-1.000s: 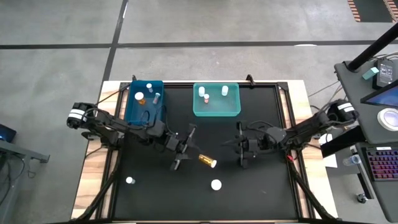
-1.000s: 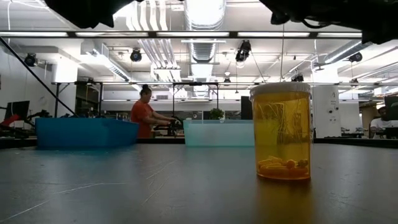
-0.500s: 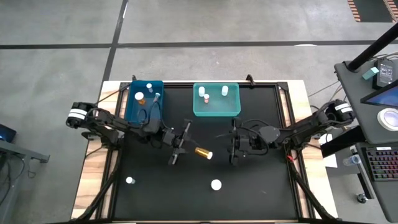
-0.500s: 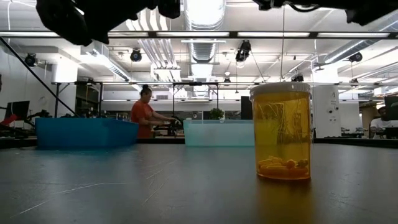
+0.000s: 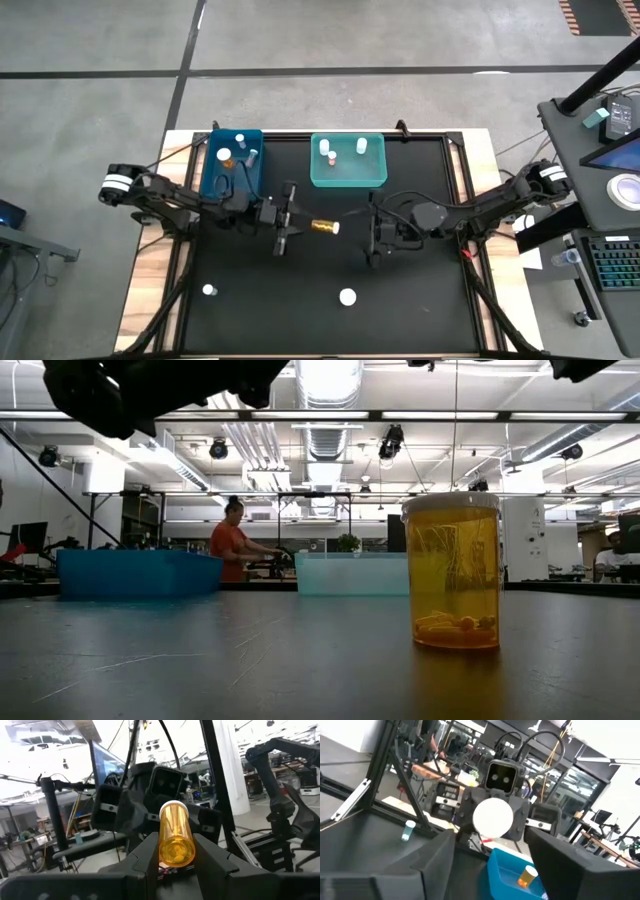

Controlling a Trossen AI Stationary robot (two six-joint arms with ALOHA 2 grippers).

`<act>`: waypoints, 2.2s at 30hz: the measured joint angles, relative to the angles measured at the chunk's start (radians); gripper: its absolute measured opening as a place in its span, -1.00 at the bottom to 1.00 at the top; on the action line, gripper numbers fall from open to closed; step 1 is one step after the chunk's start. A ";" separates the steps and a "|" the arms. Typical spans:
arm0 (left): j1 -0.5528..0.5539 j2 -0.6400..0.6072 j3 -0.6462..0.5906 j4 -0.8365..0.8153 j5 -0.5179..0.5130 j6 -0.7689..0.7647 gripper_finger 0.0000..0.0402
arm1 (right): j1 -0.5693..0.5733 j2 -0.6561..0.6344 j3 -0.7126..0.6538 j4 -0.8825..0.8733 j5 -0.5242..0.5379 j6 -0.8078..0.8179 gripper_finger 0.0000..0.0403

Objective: Pick and place medicine bottles into bin by pill shape (circle, oval)
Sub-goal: Put the orange tablet bottle into the light blue bin

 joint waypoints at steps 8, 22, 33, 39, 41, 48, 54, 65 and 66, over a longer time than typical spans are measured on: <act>0.006 -0.008 -0.001 -0.011 -0.025 0.002 -0.58 | -0.002 0.005 0.020 0.004 0.000 0.010 0.33; 0.007 -0.008 -0.001 -0.013 -0.044 0.006 -0.58 | -0.033 0.005 0.022 0.050 -0.009 0.014 0.21; 0.014 -0.007 -0.001 -0.012 -0.046 0.007 -0.58 | -0.042 0.077 0.023 0.152 -0.020 -0.018 0.20; 0.015 -0.007 -0.001 -0.012 -0.046 0.007 -0.58 | -0.043 0.070 0.023 0.154 -0.019 -0.012 0.08; 0.015 -0.007 -0.001 -0.012 -0.046 0.007 -0.58 | -0.043 0.070 0.023 0.154 -0.019 -0.013 -0.02; 0.015 -0.007 0.000 -0.012 -0.046 0.007 -0.58 | -0.048 0.072 0.023 0.142 -0.020 0.000 -0.37; 0.015 -0.007 0.003 -0.012 -0.045 0.007 -0.58 | -0.048 0.072 0.023 0.140 -0.028 0.000 -0.46; 0.015 -0.007 -0.002 -0.013 -0.045 0.002 -0.38 | -0.049 0.072 0.023 0.133 -0.029 0.010 -0.45; 0.015 -0.007 -0.002 -0.013 -0.045 0.002 -0.33 | -0.051 0.072 0.023 0.132 -0.029 0.013 -0.45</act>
